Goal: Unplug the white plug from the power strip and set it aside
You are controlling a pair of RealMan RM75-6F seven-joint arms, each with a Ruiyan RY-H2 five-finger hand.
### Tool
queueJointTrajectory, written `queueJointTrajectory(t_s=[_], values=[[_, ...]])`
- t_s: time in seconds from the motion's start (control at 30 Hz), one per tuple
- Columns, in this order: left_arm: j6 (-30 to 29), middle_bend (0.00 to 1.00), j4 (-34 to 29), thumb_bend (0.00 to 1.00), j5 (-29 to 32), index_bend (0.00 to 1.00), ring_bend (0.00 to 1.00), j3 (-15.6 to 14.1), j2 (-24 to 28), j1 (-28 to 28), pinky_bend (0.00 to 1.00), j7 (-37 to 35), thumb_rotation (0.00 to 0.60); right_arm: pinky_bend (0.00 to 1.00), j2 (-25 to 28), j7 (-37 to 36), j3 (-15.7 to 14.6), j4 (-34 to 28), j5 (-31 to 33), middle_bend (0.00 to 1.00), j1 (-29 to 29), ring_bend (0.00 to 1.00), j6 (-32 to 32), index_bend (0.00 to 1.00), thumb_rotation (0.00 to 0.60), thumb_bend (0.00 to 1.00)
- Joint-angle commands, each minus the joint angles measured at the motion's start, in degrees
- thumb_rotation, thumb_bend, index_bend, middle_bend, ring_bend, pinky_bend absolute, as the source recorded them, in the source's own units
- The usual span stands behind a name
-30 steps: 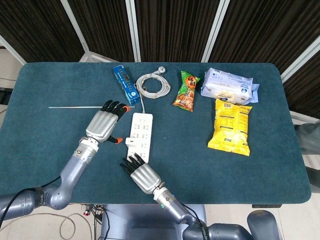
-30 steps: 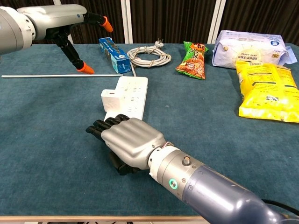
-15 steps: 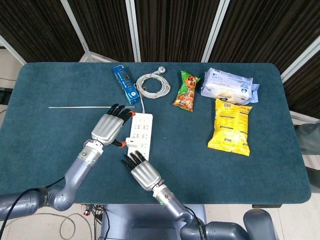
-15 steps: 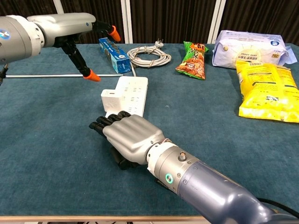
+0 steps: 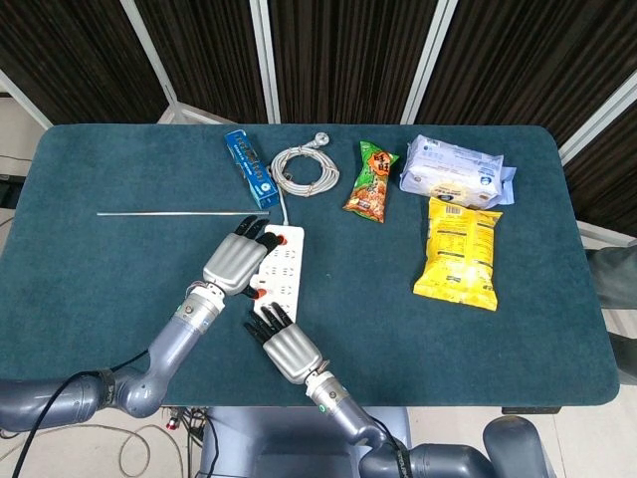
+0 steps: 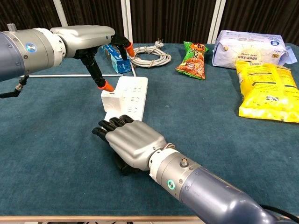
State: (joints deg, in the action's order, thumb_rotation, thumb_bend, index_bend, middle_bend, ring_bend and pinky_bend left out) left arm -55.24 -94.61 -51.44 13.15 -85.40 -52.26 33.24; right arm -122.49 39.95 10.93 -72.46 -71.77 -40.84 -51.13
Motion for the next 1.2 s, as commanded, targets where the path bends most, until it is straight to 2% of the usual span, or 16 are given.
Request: queueJointTrajectory(t_s=[0.03, 0.27, 0.63, 0.9, 1.2], values=[[-0.38, 0.36, -0.08, 0.01, 0.29, 0.29, 0.10, -0.42, -0.07, -0.16, 0.09, 0.70, 0.600, 0.00, -0.06, -0.21, -0.25, -0.14, 0.12, 0.01, -0.01, 0.00, -0.13, 0.01, 0.600, 0.80], [-1.36, 0.43, 0.35, 0.02, 2.95, 0.33, 0.10, -1.33, -1.31, -1.27, 0.10, 4.23, 0.600, 0.00, 0.08, -0.69, -0.93, -0.38, 0.38, 0.01, -0.04, 0.00, -0.59, 0.01, 0.600, 0.80], [-2.05, 0.44, 2.46, 0.04, 8.87, 0.39, 0.10, -2.18, -4.41, -3.59, 0.10, 9.33, 0.600, 0.00, 0.51, -1.12, -1.68, -0.47, 0.99, 0.01, -0.10, 0.00, -0.93, 0.01, 0.600, 0.80], [-1.89, 0.48, 5.01, 0.10, 11.41, 0.44, 0.12, -2.58, -6.35, -4.82, 0.10, 10.92, 0.600, 0.00, 0.37, -1.40, -2.12, -0.19, 1.12, 0.01, -0.28, 0.00, -1.16, 0.01, 0.600, 0.80], [-1.46, 0.49, 8.10, 0.11, 13.77, 0.45, 0.12, -3.28, -8.51, -5.86, 0.09, 12.27, 0.600, 0.00, 0.51, -1.69, -2.33, -0.16, 1.32, 0.01, -0.45, 0.00, -1.49, 0.01, 0.600, 0.80]])
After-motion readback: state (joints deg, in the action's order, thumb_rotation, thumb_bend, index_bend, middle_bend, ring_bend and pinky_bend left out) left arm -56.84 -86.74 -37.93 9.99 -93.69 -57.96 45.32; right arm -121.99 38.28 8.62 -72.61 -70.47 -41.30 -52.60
